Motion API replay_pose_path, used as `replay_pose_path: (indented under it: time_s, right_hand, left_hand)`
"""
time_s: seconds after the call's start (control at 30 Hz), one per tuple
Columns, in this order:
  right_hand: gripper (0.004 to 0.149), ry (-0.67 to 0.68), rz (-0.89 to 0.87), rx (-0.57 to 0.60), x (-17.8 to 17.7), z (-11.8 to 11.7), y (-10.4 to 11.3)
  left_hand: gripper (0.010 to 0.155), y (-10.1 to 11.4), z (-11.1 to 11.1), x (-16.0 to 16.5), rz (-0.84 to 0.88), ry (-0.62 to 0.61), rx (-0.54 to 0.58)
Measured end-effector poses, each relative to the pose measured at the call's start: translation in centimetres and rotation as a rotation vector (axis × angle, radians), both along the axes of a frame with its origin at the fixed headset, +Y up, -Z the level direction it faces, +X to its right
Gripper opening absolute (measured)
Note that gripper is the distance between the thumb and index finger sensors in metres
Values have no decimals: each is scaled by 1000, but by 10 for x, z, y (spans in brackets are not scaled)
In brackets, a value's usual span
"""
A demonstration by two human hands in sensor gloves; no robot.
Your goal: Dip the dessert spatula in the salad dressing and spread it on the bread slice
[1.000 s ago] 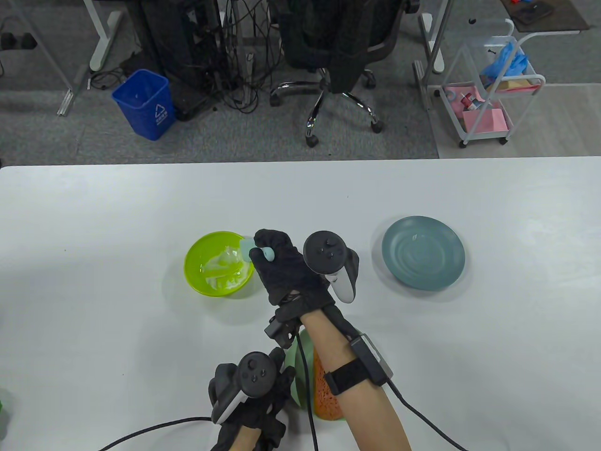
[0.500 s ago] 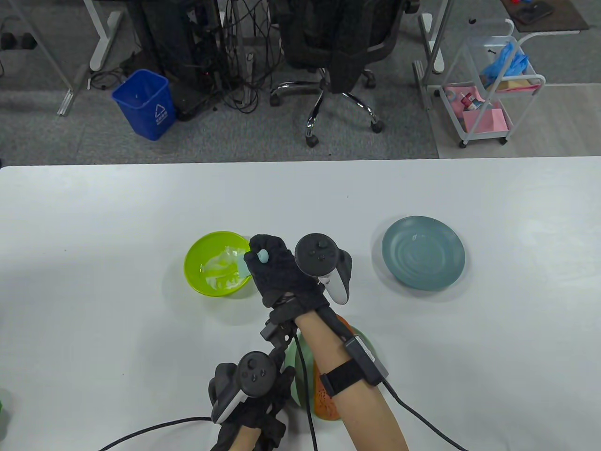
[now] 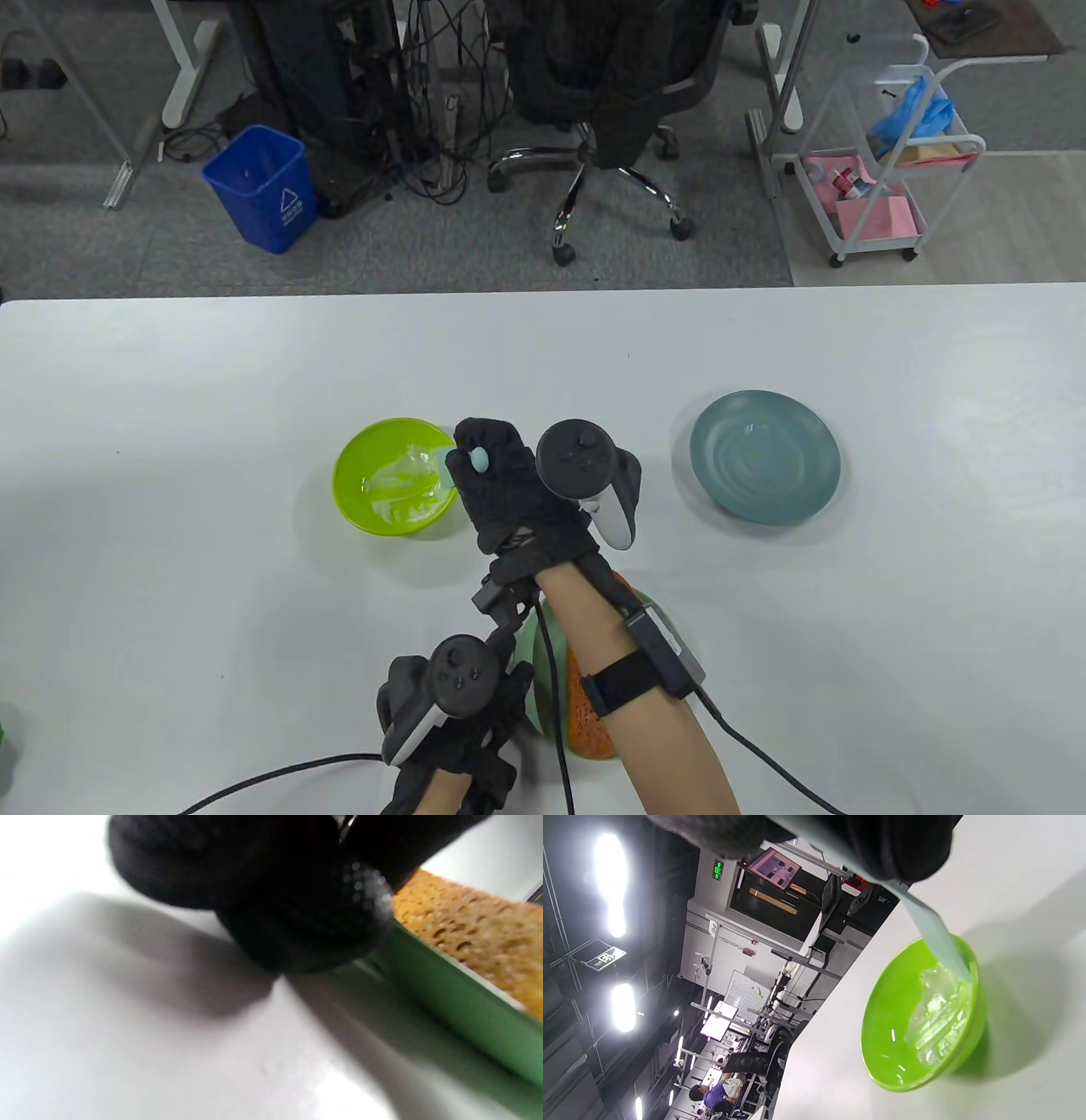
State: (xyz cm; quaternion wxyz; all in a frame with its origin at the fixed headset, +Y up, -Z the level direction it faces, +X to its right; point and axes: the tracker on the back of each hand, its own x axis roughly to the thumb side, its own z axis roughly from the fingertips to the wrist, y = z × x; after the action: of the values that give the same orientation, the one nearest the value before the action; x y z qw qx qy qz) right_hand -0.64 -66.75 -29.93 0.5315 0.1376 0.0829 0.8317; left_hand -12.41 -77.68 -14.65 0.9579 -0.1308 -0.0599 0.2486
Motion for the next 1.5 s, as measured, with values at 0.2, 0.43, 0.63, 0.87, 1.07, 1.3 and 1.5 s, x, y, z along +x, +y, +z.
replay_pose_path:
  time_s: [0.2, 0.43, 0.63, 0.87, 1.07, 1.3, 1.5]
  right_hand:
    - [44, -12, -44, -4, 9, 0, 2]
    - [45, -9, -149, 6, 29, 3, 5]
    - [45, -33, -272, 59, 52, 13, 9]
    - [45, -60, -383, 116, 91, 39, 15]
    - [45, -86, -488, 133, 137, 64, 11]
    - [45, -145, -632, 139, 197, 93, -16]
    - [45, -239, -710, 142, 238, 110, -55]
  left_hand:
    - [57, 0, 0, 0, 0, 1, 1]
    - [57, 0, 0, 0, 0, -1, 1]
    - [57, -1, 0, 0, -1, -4, -3]
    - [55, -1, 0, 0, -1, -6, -3]
    - [56, -1, 0, 1, -16, -16, 10]
    - [55, -1, 1, 1, -21, -14, 18]
    - [56, -1, 1, 2, -25, -12, 20]
